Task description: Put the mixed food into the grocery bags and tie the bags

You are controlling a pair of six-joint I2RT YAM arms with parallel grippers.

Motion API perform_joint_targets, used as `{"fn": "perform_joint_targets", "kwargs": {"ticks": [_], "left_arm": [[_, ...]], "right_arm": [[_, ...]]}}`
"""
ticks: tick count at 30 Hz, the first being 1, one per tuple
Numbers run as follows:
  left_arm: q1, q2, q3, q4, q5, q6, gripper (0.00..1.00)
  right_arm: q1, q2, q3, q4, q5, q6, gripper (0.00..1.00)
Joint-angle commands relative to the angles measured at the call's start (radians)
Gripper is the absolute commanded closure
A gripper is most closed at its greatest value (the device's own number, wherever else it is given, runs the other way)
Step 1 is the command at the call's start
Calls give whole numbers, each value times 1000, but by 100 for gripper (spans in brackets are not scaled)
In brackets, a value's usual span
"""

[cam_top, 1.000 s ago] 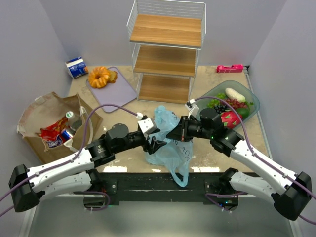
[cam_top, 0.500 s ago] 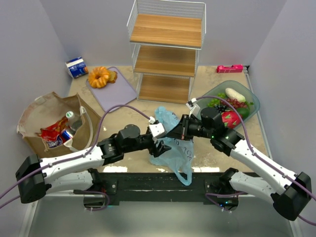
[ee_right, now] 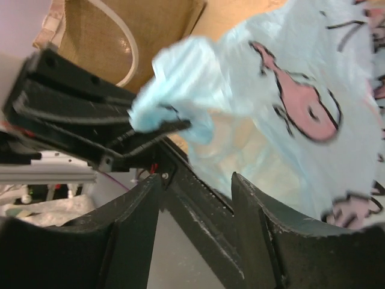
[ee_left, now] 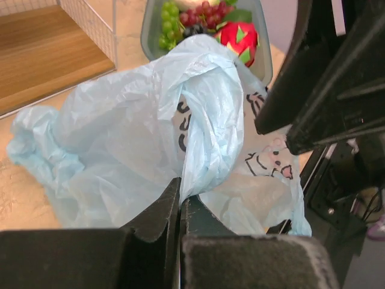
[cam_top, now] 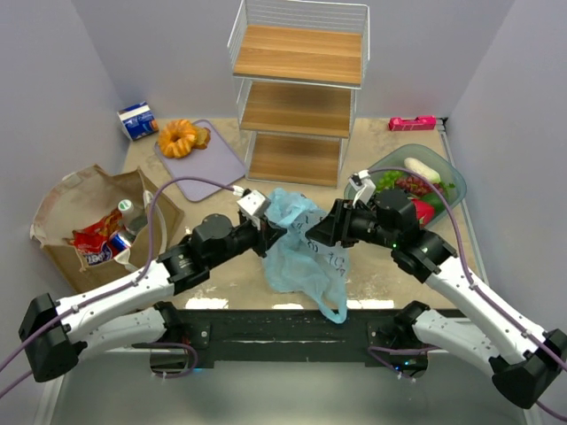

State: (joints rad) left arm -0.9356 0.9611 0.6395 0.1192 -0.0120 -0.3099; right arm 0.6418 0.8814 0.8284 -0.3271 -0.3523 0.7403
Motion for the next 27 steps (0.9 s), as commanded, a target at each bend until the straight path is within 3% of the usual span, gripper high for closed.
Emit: {"fn": "perform_joint_targets", "kwargs": {"ticks": [1,8,16,19,22,24,27], "left_arm": [[50,-18,31,30,110,-152,100],[57,37,98,25,222,-187,100],[60,18,118,68,314,-253,100],[64,2,101,105,348,-291,100],[83,-34,92,125,368,-325,100],[118,-67,94,111,368,-340,100],[182,-131,117,41,369,-325,100]], "right_arm": [[2,-41,9,-43,65,-111,44],[48,-10,-20,-7,167,-154,54],[78,198,-86,250,275,-124,60],[90,272,-112,377,321,-110,53],[85,359,-101,364,467,-101,24],[75,440,-65,289,588,-116,19],[3,499,-67,292,552,-119,18]]}}
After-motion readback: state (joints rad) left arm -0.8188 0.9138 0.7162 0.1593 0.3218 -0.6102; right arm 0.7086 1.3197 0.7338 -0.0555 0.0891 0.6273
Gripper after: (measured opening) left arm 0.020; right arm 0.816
